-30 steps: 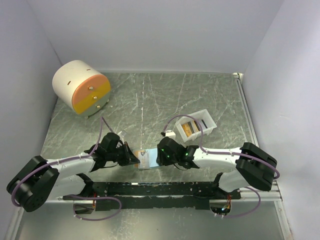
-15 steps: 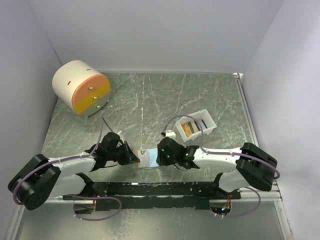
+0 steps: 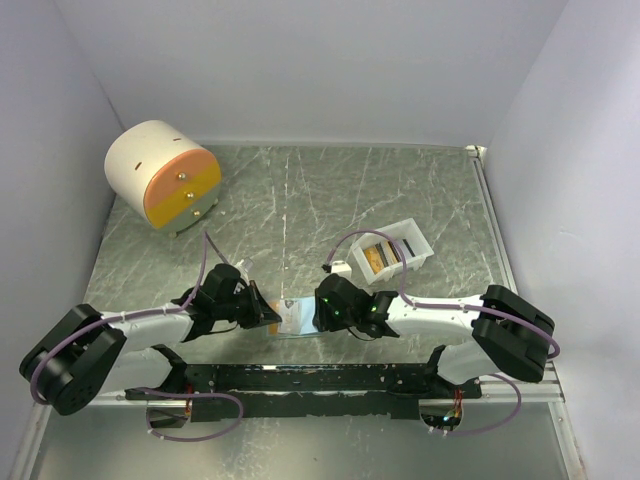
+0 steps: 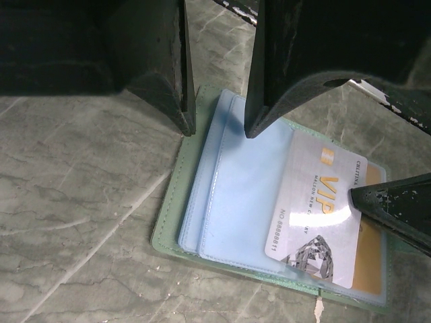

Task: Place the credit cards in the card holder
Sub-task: Insert the credit card into the card holder.

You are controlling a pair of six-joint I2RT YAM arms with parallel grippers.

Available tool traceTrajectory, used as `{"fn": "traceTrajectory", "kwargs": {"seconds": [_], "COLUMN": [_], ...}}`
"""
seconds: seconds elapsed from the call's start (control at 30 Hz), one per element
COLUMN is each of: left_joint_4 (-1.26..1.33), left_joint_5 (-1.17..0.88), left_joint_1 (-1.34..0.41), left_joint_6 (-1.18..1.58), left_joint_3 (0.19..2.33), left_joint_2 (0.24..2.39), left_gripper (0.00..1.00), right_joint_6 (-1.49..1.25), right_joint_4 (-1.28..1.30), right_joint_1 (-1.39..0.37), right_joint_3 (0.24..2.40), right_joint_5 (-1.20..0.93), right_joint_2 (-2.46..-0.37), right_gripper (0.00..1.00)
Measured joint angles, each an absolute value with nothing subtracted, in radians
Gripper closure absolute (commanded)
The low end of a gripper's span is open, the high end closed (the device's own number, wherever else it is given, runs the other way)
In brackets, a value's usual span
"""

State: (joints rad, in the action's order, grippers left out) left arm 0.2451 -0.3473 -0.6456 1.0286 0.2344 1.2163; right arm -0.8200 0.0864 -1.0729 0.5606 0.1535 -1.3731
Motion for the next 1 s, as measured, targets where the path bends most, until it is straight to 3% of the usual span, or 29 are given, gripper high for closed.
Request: {"fn": "traceTrajectory", "kwargs": {"seconds": [1.0], "left_joint_4": [0.381], "left_joint_5": [-0.341], "left_joint_1": [-0.646], "left_joint_6": [1.107], "left_joint_3": [0.155], "left_joint_2": [1.205], "left_gripper": [0.93], "right_joint_6": [-0.828], "right_joint_4": [0.08], "right_joint_1": [-1.073], "right_joint_3": [0.561], "right_joint_5": [0.154], "right_joint_2": [-1.378], "right_gripper": [0.64]}}
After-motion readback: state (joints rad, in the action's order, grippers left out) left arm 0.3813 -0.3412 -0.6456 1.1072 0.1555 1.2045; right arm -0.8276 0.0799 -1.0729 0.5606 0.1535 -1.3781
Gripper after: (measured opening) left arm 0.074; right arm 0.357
